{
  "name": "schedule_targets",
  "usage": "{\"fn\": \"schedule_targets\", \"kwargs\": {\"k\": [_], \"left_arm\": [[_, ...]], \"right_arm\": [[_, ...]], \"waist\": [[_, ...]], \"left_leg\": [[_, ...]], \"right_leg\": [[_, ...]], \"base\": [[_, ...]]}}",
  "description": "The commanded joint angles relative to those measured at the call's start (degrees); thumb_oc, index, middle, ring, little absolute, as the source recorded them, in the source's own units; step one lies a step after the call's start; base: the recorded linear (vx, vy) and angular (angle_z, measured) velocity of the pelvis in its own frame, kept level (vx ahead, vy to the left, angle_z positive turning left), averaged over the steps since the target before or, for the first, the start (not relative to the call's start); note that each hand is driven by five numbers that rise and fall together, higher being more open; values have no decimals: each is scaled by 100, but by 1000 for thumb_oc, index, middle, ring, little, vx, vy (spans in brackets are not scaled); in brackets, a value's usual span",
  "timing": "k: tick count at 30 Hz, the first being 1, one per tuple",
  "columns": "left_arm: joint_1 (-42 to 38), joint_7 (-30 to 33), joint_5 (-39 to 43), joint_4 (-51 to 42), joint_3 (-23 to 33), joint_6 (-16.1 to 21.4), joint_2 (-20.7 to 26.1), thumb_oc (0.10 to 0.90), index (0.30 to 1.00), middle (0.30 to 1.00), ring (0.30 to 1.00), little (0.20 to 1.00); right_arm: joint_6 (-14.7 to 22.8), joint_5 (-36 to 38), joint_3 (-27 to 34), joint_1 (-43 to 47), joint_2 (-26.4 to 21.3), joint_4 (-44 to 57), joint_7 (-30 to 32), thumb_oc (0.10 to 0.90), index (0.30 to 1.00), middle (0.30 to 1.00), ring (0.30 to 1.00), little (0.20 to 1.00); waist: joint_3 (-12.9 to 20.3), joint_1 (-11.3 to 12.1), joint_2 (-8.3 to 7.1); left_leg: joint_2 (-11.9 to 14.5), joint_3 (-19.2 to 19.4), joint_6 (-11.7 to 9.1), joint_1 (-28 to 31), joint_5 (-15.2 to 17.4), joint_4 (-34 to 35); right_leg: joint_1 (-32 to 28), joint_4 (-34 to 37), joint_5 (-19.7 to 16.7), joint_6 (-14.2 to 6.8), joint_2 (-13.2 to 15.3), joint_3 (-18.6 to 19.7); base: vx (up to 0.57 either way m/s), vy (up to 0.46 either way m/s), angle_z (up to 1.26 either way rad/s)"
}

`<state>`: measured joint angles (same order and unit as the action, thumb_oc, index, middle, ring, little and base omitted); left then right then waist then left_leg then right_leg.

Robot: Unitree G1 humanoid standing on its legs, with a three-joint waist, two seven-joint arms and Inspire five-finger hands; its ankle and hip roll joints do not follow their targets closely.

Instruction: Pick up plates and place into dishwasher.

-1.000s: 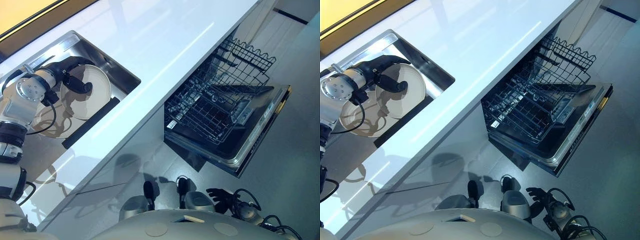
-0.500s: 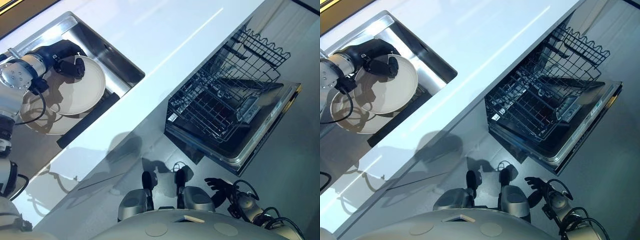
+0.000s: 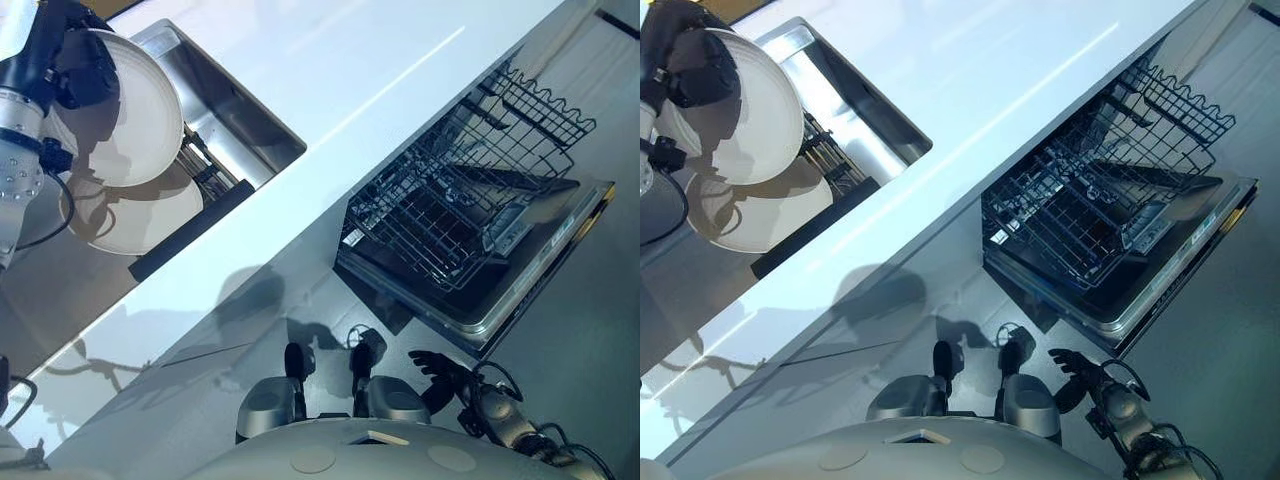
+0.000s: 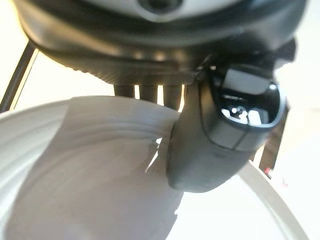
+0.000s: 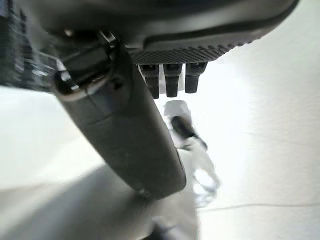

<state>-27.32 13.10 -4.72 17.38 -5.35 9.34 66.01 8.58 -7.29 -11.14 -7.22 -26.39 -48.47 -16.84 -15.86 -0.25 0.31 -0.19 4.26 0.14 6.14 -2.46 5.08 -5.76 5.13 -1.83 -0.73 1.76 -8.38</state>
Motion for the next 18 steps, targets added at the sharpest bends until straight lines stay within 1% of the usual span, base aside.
{"fn": "schedule_targets", "kwargs": {"k": [1,2,3,4,5,6,7,9,11,12,14,15,16,17,18], "left_arm": [[-228,991,-170,-132,948,590,326,100,300,300,300,200],[-234,1062,-175,-94,966,731,301,100,300,300,300,200],[-257,1114,-162,-48,947,811,295,100,300,300,300,200],[-340,1225,-129,50,857,1003,271,100,300,300,300,200],[-441,1337,-208,100,762,1145,188,100,300,300,300,200],[-512,1442,-238,140,674,1294,114,100,300,300,300,200],[-535,1463,-248,144,643,1346,72,100,300,300,300,200],[-526,1655,-400,23,630,1506,-159,100,300,300,300,200],[-342,1755,-493,-138,773,1713,-433,100,300,300,300,200],[-192,1824,-546,-308,888,1792,-593,100,300,300,300,200],[103,1971,-761,-646,1116,1875,-917,100,300,300,300,200],[338,2010,-926,-901,1331,1926,-1189,100,300,300,300,200],[455,2148,-1113,-987,1424,1993,-1341,100,300,300,300,200],[606,2277,-1355,-1095,1543,2066,-1527,100,300,300,300,200],[706,2409,-1489,-1175,1590,2075,-1626,100,300,300,300,200]], "right_arm": [[-360,2309,123,118,111,1781,-1885,800,900,900,900,900],[-739,2859,123,94,104,2135,-2364,800,900,900,900,900],[-996,3211,130,86,71,2374,-2647,800,900,900,900,900],[-1443,3907,133,105,15,2757,-3024,800,900,900,900,900],[-1954,4764,184,166,11,3181,-3392,800,900,900,900,900],[-2158,5186,239,206,79,3455,-3440,800,900,900,900,900],[-2244,5401,268,235,92,3578,-3450,800,900,900,900,900],[-2444,6249,476,378,140,4054,-3393,800,900,900,900,900],[-2405,6656,744,543,201,4499,-3034,800,900,900,900,900],[-2325,6787,913,640,269,4664,-2826,800,900,900,900,900],[-1913,6772,1224,826,309,4906,-2355,800,900,900,900,900],[-1371,6430,1480,943,384,5133,-2025,800,900,900,900,900],[-1125,6232,1591,981,398,5245,-1796,800,900,900,900,900],[-476,5642,1747,1005,438,5401,-1453,800,900,900,900,900],[98,5120,1857,1004,366,5528,-1122,800,900,900,900,900]], "waist": [[660,-52,9],[678,-59,-20],[688,-65,-36],[716,-68,-67],[759,-62,-108],[783,-54,-124],[795,-49,-133],[857,-38,-158],[904,-42,-149],[936,-50,-139],[985,-64,-119],[1037,-92,-86],[1056,-111,-64],[1085,-135,-39],[1110,-162,-19]], "left_leg": [[-445,-22,363,-255,418,-418],[-431,-27,347,-233,407,-387],[-423,-27,336,-214,400,-364],[-412,-23,316,-191,387,-335],[-399,-26,299,-157,378,-295],[-389,-38,292,-122,371,-264],[-384,-39,289,-107,367,-250],[-360,-39,274,-45,352,-179],[-338,-41,248,21,328,-101],[-329,-53,243,46,325,-76],[-313,-48,224,76,323,-53],[-294,-37,208,85,316,-36],[-282,-20,202,59,270,-35],[-272,-10,187,60,267,-29],[-270,2,176,67,270,-18]], "right_leg": [[459,-930,484,-335,-45,-76],[437,-927,501,-332,-53,-98],[418,-925,512,-331,-57,-114],[385,-913,521,-332,-64,-142],[343,-895,528,-337,-77,-176],[312,-891,538,-336,-86,-190],[298,-887,542,-335,-90,-197],[229,-846,554,-323,-109,-225],[172,-818,579,-295,-136,-250],[145,-817,602,-279,-145,-251],[98,-806,642,-246,-166,-257],[87,-812,680,-207,-186,-260],[111,-818,654,-186,-196,-260],[108,-825,683,-167,-210,-249],[102,-820,699,-156,-217,-241]], "base": [[-41,-161,-2],[-38,-136,-4],[-39,-145,-4],[-29,-175,-4],[-18,-190,-2],[-7,-153,1],[-4,-116,5],[-3,-116,5],[-2,-87,12],[-10,-64,20],[-28,-56,15],[-78,-48,5],[-95,-43,1],[-84,-27,-1],[-61,-20,-1]]}}
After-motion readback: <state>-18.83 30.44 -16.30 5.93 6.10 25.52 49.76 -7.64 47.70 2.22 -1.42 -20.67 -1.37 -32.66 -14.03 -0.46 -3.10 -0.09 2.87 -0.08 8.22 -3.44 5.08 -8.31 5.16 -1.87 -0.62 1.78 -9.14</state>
